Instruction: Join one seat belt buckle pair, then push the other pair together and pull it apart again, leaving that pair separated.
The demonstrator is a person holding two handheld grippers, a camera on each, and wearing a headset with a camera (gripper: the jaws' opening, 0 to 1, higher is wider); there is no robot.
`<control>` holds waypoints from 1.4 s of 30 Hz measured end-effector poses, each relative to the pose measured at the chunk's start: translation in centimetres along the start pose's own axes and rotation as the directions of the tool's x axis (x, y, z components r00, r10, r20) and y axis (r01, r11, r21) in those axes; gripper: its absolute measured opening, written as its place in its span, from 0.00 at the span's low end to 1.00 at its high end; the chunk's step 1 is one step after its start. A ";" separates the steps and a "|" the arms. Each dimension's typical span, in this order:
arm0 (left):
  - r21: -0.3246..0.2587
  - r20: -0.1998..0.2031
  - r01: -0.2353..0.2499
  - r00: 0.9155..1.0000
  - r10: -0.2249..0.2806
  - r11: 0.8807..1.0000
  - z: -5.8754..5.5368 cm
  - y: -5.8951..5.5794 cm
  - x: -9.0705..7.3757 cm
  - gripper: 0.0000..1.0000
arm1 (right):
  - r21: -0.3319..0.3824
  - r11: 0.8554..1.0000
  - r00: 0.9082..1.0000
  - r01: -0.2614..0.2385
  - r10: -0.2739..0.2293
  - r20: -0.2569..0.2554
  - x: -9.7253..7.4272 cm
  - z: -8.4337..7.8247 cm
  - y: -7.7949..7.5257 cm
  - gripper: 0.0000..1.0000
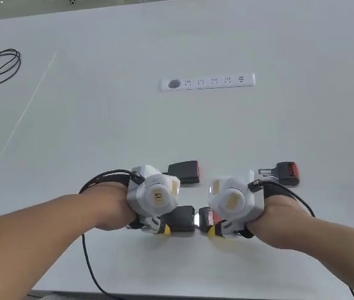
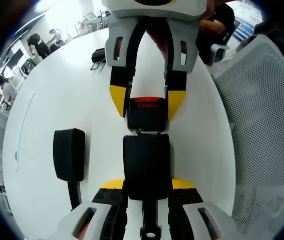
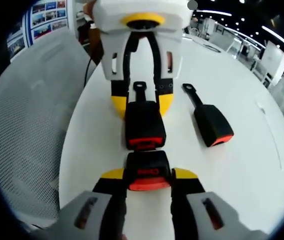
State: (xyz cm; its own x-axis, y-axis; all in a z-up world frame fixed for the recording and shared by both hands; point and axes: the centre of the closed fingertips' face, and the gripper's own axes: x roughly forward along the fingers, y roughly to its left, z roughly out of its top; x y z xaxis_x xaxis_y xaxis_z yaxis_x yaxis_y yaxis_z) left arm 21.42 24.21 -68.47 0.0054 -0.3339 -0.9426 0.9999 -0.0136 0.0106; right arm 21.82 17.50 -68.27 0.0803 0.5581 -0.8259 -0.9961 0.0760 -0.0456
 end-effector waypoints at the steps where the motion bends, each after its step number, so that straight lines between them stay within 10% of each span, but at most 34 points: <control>1: 0.000 0.002 -0.001 1.000 0.001 1.000 -0.1 0.0 0.0 0.31 | 0.007 1.000 1.000 0.000 0.000 0.003 0.0 0.0 0.0 0.31; 42: -0.025 0.040 -0.011 0.999 0.012 1.000 -0.2 -0.1 -0.3 0.31 | -0.023 1.000 1.000 -0.017 0.017 0.001 -0.2 0.0 0.2 0.33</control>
State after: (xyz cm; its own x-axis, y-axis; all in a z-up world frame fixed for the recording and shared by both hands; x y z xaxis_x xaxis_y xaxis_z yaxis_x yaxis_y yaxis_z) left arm 21.35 24.54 -68.26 0.0165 -0.3712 -0.9284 0.9998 0.0139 0.0122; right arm 21.58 17.38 -68.16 0.0631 0.5603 -0.8259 -0.9979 0.0472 -0.0442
